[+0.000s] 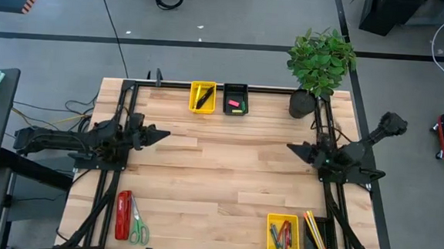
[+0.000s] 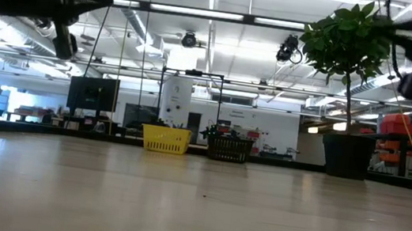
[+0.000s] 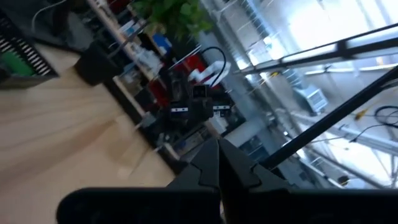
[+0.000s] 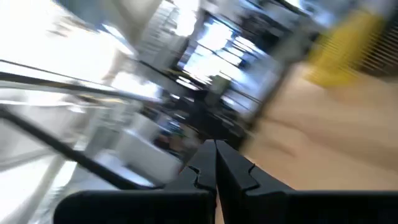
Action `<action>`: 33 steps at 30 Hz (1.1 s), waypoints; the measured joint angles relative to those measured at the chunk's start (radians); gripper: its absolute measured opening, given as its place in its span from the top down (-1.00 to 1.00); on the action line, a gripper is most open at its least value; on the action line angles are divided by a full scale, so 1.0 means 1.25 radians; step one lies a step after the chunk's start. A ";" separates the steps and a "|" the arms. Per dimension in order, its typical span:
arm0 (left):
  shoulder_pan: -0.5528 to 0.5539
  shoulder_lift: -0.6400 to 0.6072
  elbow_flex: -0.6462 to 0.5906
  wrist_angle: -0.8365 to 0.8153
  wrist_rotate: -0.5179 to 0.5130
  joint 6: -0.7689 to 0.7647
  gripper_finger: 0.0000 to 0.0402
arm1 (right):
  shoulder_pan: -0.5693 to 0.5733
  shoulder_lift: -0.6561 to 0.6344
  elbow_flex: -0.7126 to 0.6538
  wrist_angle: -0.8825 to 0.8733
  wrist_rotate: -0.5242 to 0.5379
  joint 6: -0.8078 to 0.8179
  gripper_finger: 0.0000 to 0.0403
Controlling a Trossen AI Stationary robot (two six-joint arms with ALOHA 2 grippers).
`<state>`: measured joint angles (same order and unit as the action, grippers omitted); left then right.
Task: Sort crayons/erasers/pens/pencils in bins
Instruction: Return to Home Position
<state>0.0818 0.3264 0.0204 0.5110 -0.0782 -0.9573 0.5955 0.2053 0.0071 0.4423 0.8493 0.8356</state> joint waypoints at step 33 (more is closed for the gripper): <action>0.010 0.000 0.000 -0.252 -0.009 0.668 0.68 | -0.260 0.070 0.111 -0.289 -0.290 -0.481 0.95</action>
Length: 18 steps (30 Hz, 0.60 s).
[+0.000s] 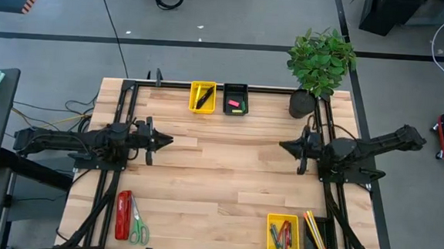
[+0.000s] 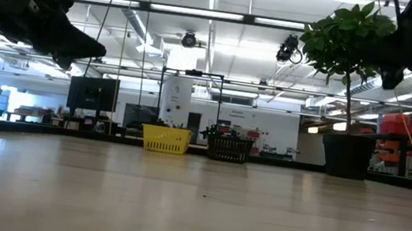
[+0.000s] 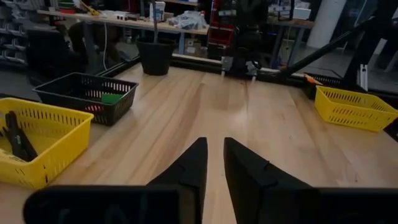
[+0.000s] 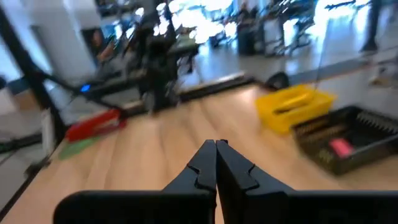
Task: Sort crayons/erasers/pens/pencils in bins
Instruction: Return to Home Position
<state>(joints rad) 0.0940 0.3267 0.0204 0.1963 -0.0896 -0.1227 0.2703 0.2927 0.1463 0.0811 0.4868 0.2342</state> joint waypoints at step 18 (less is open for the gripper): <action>0.000 0.000 0.000 0.000 0.000 0.002 0.69 | 0.000 0.001 0.021 -0.220 -0.013 0.058 0.95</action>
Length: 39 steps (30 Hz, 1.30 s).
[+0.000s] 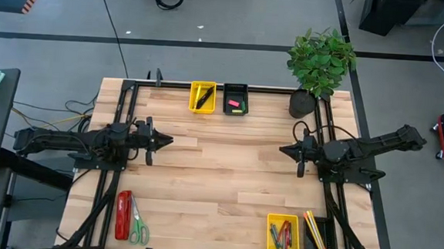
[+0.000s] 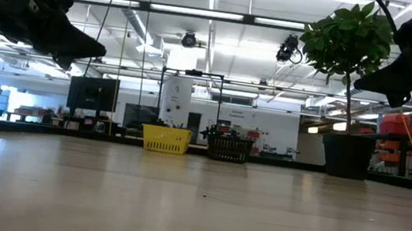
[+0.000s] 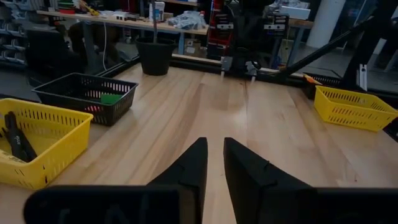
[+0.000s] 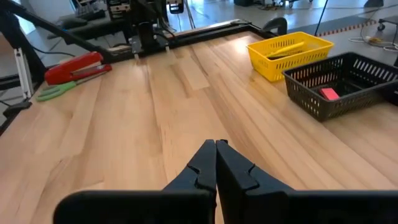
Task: Sort crayons/erasers/pens/pencils in bins
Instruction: Return to Home Position
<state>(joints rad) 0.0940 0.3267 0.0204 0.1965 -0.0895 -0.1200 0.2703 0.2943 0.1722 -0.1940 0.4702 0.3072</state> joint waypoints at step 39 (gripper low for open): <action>0.000 0.000 0.000 0.000 0.000 0.000 0.71 | 0.000 0.000 0.000 0.001 0.000 0.002 0.95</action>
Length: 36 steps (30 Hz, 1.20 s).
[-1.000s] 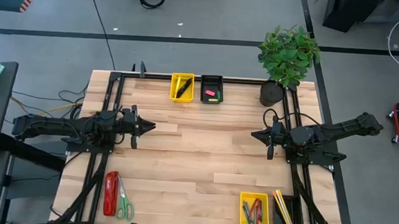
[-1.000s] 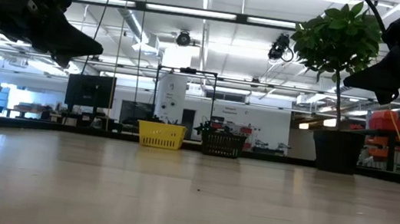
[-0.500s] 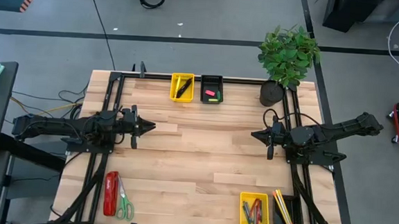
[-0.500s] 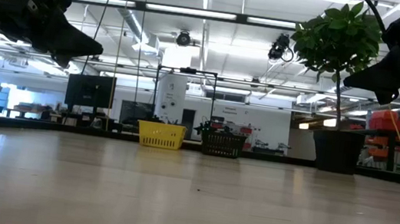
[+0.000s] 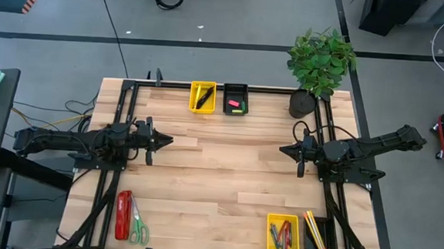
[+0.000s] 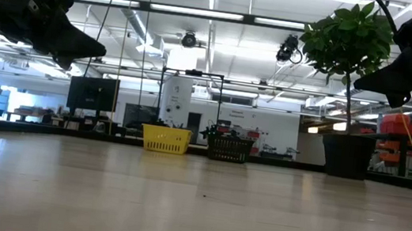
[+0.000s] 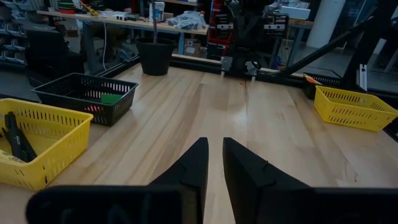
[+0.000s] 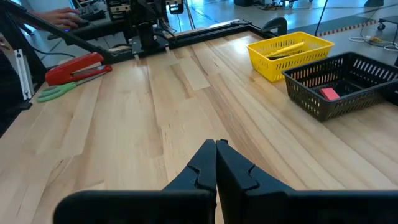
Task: Sort crayons/erasers/pens/pencils in bins
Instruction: Return to Home Position
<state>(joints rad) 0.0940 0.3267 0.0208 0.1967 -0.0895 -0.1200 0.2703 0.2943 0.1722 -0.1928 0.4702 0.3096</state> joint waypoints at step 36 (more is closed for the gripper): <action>0.000 0.000 0.000 0.000 0.000 0.000 0.72 | 0.000 0.000 0.000 0.000 0.000 0.000 0.95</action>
<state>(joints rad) 0.0940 0.3267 0.0212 0.1965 -0.0893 -0.1200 0.2707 0.2943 0.1722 -0.1928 0.4702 0.3096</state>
